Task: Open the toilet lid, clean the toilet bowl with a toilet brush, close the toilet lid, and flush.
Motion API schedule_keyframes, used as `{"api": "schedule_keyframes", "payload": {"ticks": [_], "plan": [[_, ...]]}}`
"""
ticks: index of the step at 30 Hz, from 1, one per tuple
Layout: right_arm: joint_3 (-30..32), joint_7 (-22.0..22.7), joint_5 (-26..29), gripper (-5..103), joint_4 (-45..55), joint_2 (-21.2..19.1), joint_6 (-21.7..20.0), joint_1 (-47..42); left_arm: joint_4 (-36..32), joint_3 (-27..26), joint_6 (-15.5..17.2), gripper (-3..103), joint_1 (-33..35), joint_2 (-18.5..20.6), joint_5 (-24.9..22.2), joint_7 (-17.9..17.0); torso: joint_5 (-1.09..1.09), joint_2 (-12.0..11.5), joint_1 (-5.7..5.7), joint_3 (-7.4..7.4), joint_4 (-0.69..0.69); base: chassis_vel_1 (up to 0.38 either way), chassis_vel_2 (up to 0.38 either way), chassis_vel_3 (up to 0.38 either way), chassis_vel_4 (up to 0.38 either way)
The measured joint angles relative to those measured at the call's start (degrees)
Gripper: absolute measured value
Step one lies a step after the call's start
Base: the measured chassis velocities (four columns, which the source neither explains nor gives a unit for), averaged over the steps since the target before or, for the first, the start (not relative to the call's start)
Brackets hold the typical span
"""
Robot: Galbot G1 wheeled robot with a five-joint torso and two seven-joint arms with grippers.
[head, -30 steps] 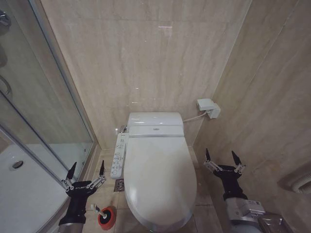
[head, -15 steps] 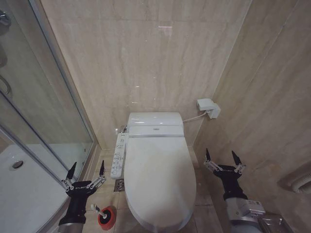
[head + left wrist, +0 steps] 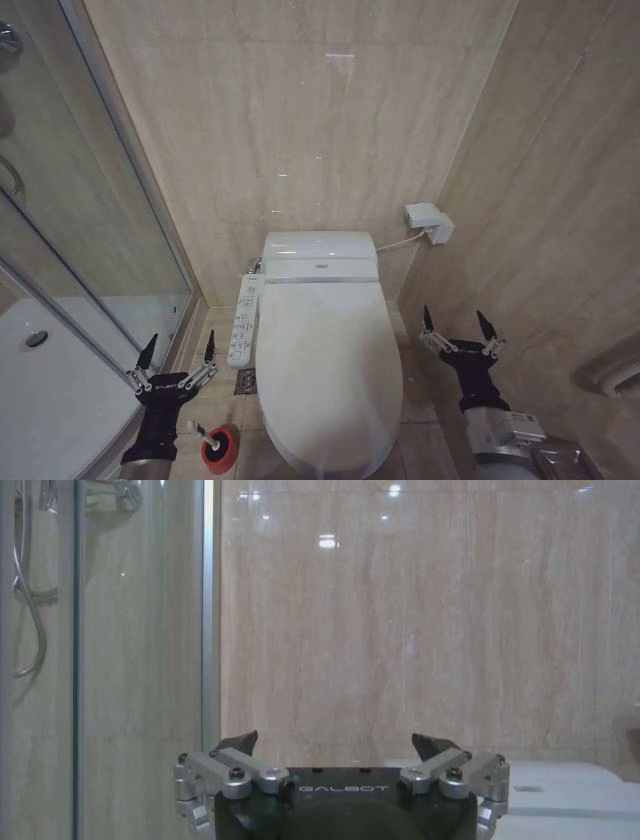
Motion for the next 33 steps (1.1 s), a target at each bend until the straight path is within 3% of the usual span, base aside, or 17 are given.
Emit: {"api": "schedule_keyframes", "payload": {"ticks": [7, 10, 11, 13, 17, 21, 24, 29, 33], "plan": [[0.0, 0.0, 0.0, 100, 0.0, 0.0, 0.0, 0.0, 0.0, 0.0, 0.6, 100, -0.2, 0.0, 0.0, 0.0, 0.0, 0.0, 0.0, 0.0, 0.0, 0.0, 0.0, 0.0, 0.0], [0.0, 0.0, 0.0, 100, 0.0, 0.0, 0.0, 0.0, -0.8, 0.3, 5.0, 100, -1.6, -0.4, -0.1, -0.1, 0.0, 0.0, 0.0, 0.0, 0.0, 0.0, 0.0, 0.0, 0.0], [0.0, 0.0, 0.0, 100, 0.0, 0.0, 0.0, 0.0, -0.8, 0.3, 5.0, 100, -1.6, -0.4, -0.1, -0.1, 0.0, 0.0, 0.0, 0.0, 0.0, 0.0, 0.0, 0.0, 0.0], [0.0, 0.0, 0.0, 100, 0.0, 0.0, 0.0, 0.0, -1.6, 0.6, 9.0, 100, -2.9, -0.7, -0.2, -0.2, 0.0, 0.0, 0.0, 0.0, 0.0, 0.0, 0.0, 0.0, 0.0], [0.0, 0.0, 0.0, 100, 0.0, 0.0, 0.0, 0.0, -2.9, 0.9, 11.4, 100, -3.5, -0.9, 0.1, -0.5, -0.01, 0.0, 0.0, 0.0, 0.0, 0.0, 0.0, 0.0, 0.0], [0.0, 0.0, 0.0, 100, 0.0, 0.0, 0.0, 0.0, -8.9, 2.0, 19.2, 100, -4.9, -1.4, 2.6, -2.0, 0.02, 0.0, 0.0, 0.0, -0.01, 0.0, 0.0, 0.0, 0.0], [0.0, 0.0, 0.0, 100, 0.0, 0.0, 0.0, 0.0, -9.3, 2.3, 21.1, 100, -5.1, -1.6, 3.1, -2.3, 0.01, 0.0, 0.0, 0.0, 0.0, 0.0, 0.0, 0.0, 0.0], [0.0, 0.0, 0.0, 100, 0.0, 0.0, 0.0, 0.0, -9.3, 2.3, 21.6, 100, -5.2, -1.6, 3.3, -2.5, 0.0, 0.0, 0.0, 0.0, 0.0, 0.0, 0.0, 0.0, 0.0], [0.0, 0.0, 0.0, 100, 0.0, 0.0, 0.0, 0.0, -9.5, 2.0, 16.6, 100, -3.4, -1.2, 5.6, -5.6, 0.02, 0.0, 0.0, 0.0, 0.02, 0.0, 0.0, 0.0, 0.0]]}}
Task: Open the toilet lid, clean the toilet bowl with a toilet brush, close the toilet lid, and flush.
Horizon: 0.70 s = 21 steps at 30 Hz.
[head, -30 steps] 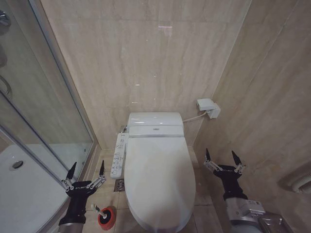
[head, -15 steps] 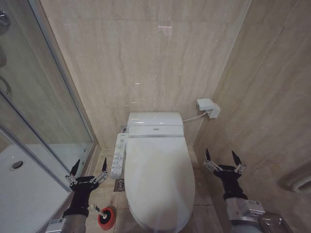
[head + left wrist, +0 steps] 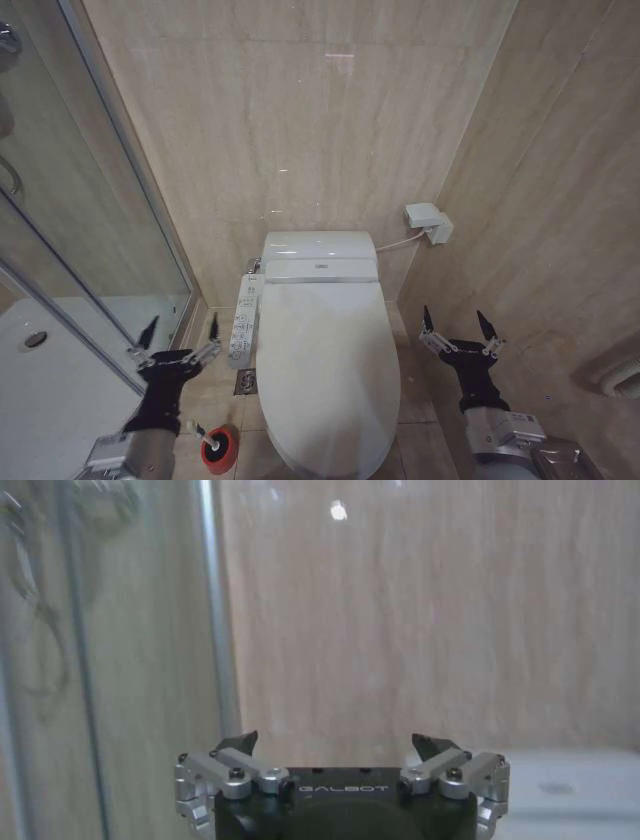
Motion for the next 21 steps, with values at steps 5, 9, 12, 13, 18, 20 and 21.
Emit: {"api": "schedule_keyframes", "payload": {"ticks": [5, 9, 12, 13, 18, 20, 21], "plan": [[0.0, 0.0, 0.0, 100, 0.0, 0.0, 0.0, 0.0, 6.8, -0.5, -6.3, 100, -2.2, 0.2, -0.9, 0.1, -0.03, 0.0, 0.0, 0.0, -0.03, 0.0, 0.0, 0.0, 0.0], [0.0, 0.0, 0.0, 100, 0.0, 0.0, 0.0, 0.0, 12.3, -0.7, -10.1, 100, -3.7, 0.0, -2.5, 2.0, -0.02, 0.0, 0.0, 0.0, -0.03, 0.0, 0.0, 0.0, 0.0], [0.0, 0.0, 0.0, 100, 0.0, 0.0, 0.0, 0.0, 14.6, -0.6, -10.8, 100, -4.2, -0.1, -3.4, 2.3, -0.03, 0.0, 0.0, 0.0, -0.02, 0.0, 0.0, 0.0, 0.0], [0.0, 0.0, 0.0, 100, 0.0, 0.0, 0.0, 0.0, 15.6, -0.5, -10.8, 100, -4.5, -0.3, -3.9, 2.3, -0.03, 0.0, 0.0, 0.0, -0.02, 0.0, 0.0, 0.0, 0.0], [0.0, 0.0, 0.0, 100, 0.0, 0.0, 0.0, 0.0, 15.3, -0.1, -8.9, 100, -4.8, -0.4, -5.2, 1.4, -0.04, 0.0, 0.0, 0.0, -0.02, 0.0, 0.0, 0.0, 0.0], [0.0, 0.0, 0.0, 100, 0.0, 0.0, 0.0, 0.0, 11.4, 0.0, -6.9, 100, -4.5, -0.5, -5.6, 1.0, -0.01, 0.0, 0.0, 0.0, -0.02, 0.0, 0.0, 0.0, 0.0], [0.0, 0.0, 0.0, 100, 0.0, 0.0, 0.0, 0.0, 10.9, -0.3, -6.9, 100, -4.5, -0.4, -4.9, 1.1, -0.01, 0.0, 0.0, 0.0, -0.02, 0.0, 0.0, 0.0, 0.0]]}}
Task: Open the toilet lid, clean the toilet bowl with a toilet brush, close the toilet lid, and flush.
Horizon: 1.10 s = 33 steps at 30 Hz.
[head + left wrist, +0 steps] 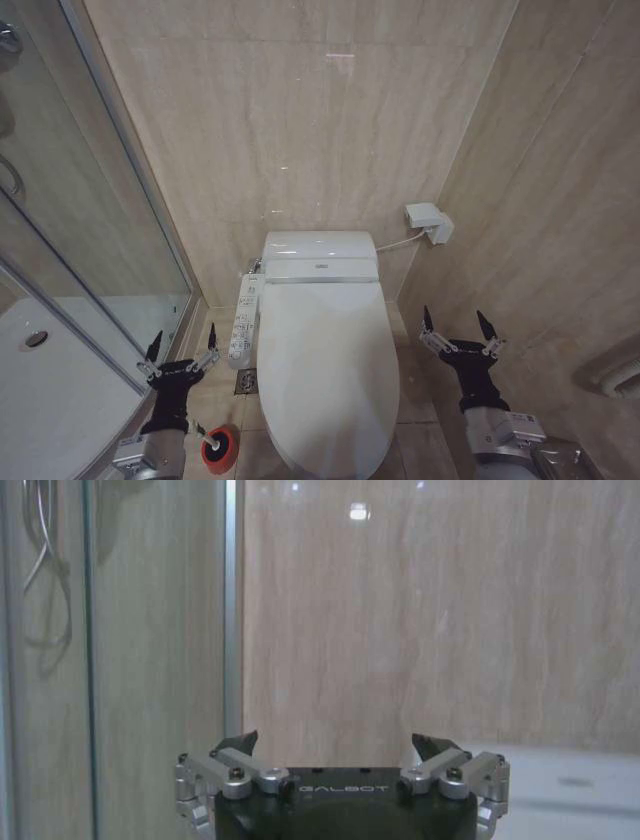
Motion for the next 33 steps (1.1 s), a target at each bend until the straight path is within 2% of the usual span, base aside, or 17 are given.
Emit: {"api": "schedule_keyframes", "payload": {"ticks": [8, 33], "plan": [[0.0, 0.0, 0.0, 100, 0.0, 0.0, 0.0, 0.0, 4.5, -1.1, -2.4, 100, -0.8, 0.1, 2.4, 0.0, -0.02, 0.0, 0.0, 0.0, 0.01, 0.0, 0.0, 0.0, 0.0], [0.0, 0.0, 0.0, 100, 0.0, 0.0, 0.0, 0.0, 6.8, 0.3, -3.3, 100, -2.9, -1.1, 3.6, 1.3, -0.02, 0.0, 0.02, 0.01, 0.01, -0.038, 0.037, 0.03, -0.034]]}}
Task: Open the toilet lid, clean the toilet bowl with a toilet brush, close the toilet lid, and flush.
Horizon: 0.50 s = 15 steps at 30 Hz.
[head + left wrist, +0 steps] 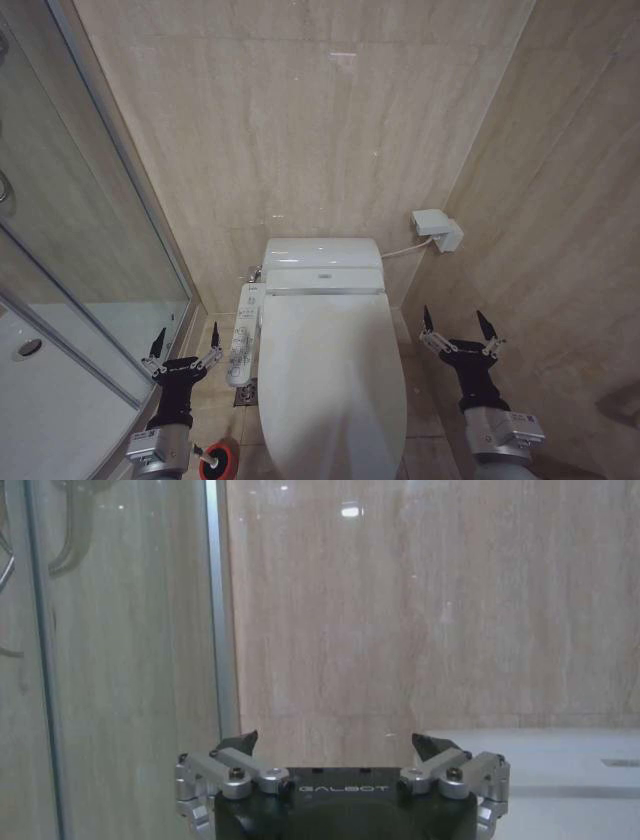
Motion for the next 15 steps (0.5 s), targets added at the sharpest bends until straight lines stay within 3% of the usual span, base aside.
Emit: {"api": "schedule_keyframes", "payload": {"ticks": [7, 15], "plan": [[0.0, 0.0, 0.0, 100, 0.0, 0.0, 0.0, 0.0, 0.6, 0.0, 0.0, 100, -0.4, 0.2, 0.0, 0.2, 0.0, 0.0, -0.06, -0.02, -0.01, 0.0, 0.0, 0.0, 0.0], [0.0, 0.0, 0.0, 100, 0.0, 0.0, 0.0, 0.0, 1.5, 0.0, -0.3, 100, -1.1, 0.4, -0.1, 0.3, 0.0, 0.0, 0.03, 0.01, 0.01, -0.084, 0.077, 0.09, -0.099]]}}
